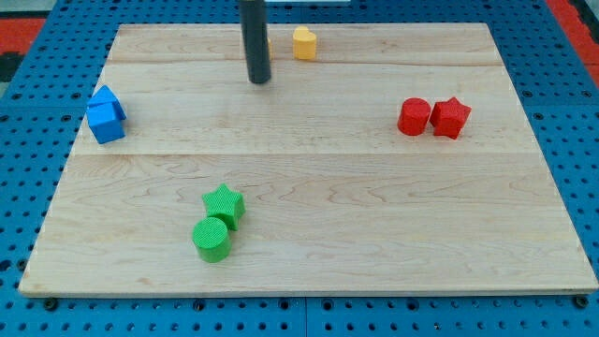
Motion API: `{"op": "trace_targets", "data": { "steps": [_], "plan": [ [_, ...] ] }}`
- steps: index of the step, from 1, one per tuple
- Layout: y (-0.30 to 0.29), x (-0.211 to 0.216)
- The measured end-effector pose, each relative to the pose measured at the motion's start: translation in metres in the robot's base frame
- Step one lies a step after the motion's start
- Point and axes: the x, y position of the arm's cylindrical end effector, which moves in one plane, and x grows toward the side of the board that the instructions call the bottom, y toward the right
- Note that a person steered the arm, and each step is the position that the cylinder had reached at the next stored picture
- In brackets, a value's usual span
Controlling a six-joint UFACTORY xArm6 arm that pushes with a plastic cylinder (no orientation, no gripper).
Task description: Push the red star into the red circle
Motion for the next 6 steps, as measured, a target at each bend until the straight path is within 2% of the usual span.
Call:
{"op": "trace_targets", "data": {
  "steps": [1, 2, 3, 4, 5, 6],
  "plan": [
    [0.066, 0.099],
    [0.196, 0.133],
    [0.262, 0.102],
    [0.273, 0.067],
    [0.25, 0.042],
    [0.191, 0.024]
  ]
}}
